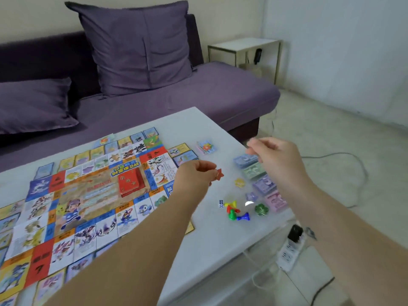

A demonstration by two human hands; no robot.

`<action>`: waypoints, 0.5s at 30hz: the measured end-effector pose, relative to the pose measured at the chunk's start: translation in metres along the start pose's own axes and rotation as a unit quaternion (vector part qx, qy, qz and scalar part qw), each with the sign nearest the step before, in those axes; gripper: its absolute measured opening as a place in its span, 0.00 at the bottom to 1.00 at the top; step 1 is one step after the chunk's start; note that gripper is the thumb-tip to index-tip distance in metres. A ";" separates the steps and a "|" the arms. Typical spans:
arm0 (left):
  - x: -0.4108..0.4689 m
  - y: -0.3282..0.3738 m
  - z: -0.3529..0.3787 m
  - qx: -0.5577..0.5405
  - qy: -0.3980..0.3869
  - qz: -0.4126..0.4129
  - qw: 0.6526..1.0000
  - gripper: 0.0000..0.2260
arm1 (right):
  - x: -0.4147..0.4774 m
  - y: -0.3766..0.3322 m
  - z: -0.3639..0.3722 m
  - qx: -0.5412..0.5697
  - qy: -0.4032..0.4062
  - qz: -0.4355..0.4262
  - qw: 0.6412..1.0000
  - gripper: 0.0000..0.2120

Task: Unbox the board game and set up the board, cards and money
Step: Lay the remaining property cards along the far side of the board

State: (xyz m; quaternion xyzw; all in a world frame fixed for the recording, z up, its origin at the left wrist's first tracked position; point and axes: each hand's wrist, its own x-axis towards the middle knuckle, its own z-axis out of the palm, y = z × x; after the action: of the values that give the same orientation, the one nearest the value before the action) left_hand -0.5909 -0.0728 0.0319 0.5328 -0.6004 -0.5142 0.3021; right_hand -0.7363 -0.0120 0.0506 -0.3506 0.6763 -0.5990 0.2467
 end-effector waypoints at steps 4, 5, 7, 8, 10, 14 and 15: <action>0.036 -0.003 0.028 0.097 -0.019 0.008 0.995 0.04 | 0.018 0.015 -0.011 -0.026 0.027 0.002 0.999 0.07; 0.044 -0.003 0.034 0.122 -0.023 0.017 0.992 0.04 | 0.021 0.016 -0.013 -0.033 0.036 -0.001 0.999 0.08; 0.054 -0.002 0.042 0.179 -0.019 0.035 0.983 0.05 | 0.025 0.020 -0.016 -0.041 0.044 -0.002 0.998 0.08; 0.058 -0.003 0.043 0.205 -0.015 0.040 0.978 0.05 | 0.026 0.021 -0.017 -0.044 0.041 0.000 0.998 0.07; 0.066 -0.005 0.045 0.232 -0.008 0.044 0.972 0.04 | 0.027 0.024 -0.018 -0.054 0.027 0.003 0.998 0.08; 0.073 -0.007 0.046 0.267 -0.011 0.055 0.962 0.03 | 0.029 0.027 -0.017 -0.065 0.018 -0.003 0.998 0.08; 0.072 -0.007 0.046 0.278 -0.011 0.060 0.959 0.04 | 0.029 0.027 -0.017 -0.063 0.016 -0.003 0.998 0.08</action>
State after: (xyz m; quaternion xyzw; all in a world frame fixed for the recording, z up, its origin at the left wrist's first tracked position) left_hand -0.6492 -0.1272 -0.0012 0.5533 -0.7537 -0.3135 0.1658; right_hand -0.7721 -0.0225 0.0294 -0.3582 0.7152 -0.5617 0.2115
